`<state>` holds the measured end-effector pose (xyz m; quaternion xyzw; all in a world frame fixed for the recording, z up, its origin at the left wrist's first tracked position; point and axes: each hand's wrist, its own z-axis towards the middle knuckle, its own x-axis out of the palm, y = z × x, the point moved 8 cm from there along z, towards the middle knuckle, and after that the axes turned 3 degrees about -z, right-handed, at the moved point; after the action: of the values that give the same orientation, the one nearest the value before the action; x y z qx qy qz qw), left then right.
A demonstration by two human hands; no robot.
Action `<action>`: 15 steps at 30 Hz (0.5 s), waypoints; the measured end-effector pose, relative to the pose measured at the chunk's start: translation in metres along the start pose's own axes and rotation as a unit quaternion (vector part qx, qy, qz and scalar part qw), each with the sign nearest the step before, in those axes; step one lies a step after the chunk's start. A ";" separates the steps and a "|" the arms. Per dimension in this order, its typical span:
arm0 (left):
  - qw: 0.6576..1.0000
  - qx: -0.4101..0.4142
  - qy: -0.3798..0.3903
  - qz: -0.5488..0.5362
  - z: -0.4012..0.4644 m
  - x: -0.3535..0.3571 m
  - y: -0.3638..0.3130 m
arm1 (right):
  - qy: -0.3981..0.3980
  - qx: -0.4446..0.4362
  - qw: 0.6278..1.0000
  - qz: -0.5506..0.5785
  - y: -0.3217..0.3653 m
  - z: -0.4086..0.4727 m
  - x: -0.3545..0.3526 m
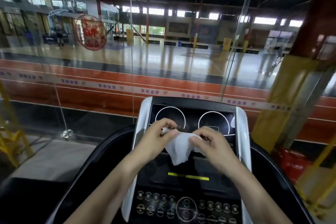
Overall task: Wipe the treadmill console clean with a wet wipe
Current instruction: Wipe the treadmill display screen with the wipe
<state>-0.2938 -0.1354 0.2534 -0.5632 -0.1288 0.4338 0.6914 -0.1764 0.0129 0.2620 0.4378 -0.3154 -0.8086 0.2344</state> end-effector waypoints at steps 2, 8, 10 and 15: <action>1.000 -0.002 0.017 -0.016 -0.004 -0.002 0.010 | 0.016 0.002 1.000 -0.004 0.005 0.005 0.006; 0.998 0.049 0.044 -0.006 -0.003 -0.012 0.019 | 0.025 0.032 0.999 0.023 0.009 0.015 0.017; 0.998 0.049 0.040 -0.013 0.001 -0.020 0.023 | 0.055 0.038 0.997 0.049 0.007 0.017 0.021; 0.992 0.014 0.103 -0.067 0.003 -0.023 0.029 | 0.146 0.027 0.989 0.006 0.010 0.017 0.032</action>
<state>-0.3224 -0.1504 0.2360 -0.5853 -0.0877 0.3279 0.7364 -0.2059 -0.0094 0.2582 0.5555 -0.3024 -0.7258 0.2704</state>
